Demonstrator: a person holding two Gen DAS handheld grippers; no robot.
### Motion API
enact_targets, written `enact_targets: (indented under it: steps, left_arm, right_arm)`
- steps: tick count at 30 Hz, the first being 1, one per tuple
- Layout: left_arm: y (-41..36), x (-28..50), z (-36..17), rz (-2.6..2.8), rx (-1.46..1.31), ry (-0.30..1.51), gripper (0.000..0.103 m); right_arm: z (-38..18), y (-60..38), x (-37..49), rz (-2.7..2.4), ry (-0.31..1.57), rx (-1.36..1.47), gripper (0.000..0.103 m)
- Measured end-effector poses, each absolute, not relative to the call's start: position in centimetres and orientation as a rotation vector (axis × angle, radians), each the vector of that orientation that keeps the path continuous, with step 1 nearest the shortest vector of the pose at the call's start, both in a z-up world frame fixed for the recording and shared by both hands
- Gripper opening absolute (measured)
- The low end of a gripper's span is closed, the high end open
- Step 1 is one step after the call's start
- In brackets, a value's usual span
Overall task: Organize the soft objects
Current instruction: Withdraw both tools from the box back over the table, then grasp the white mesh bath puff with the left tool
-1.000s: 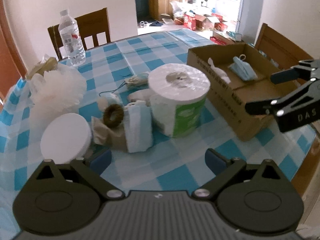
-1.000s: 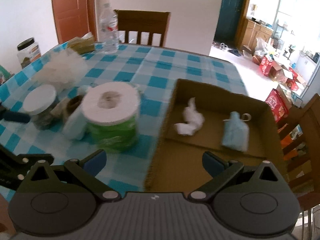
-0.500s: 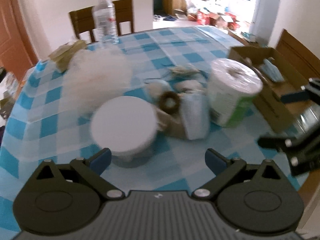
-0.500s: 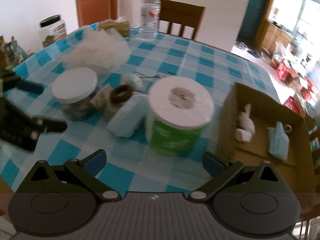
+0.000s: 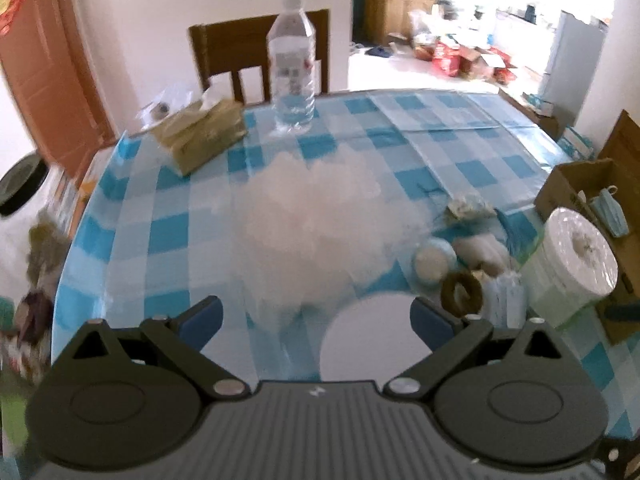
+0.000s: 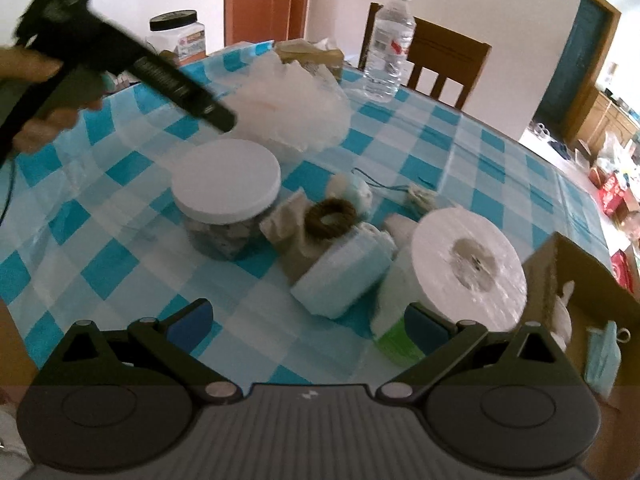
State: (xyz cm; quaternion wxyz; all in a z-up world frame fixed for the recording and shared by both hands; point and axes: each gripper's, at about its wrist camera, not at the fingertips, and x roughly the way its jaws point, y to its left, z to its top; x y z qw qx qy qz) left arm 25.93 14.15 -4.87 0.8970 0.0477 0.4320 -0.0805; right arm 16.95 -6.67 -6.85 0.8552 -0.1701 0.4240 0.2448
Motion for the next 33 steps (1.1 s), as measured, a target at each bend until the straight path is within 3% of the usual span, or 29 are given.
enact_targets:
  steps: [15,33]
  left_arm:
    - [12.9,33.3,-8.0,-0.311,0.229,0.988,0.1]
    - [11.9,37.9,-10.7,-0.285,0.323,0.959,0.099]
  right_arm:
    - [-7.6,-5.4,18.8,0.544,0.909,-0.333,0.103]
    - [-8.5,-4.6,19.8,0.542,0.949,-0.297,0.103]
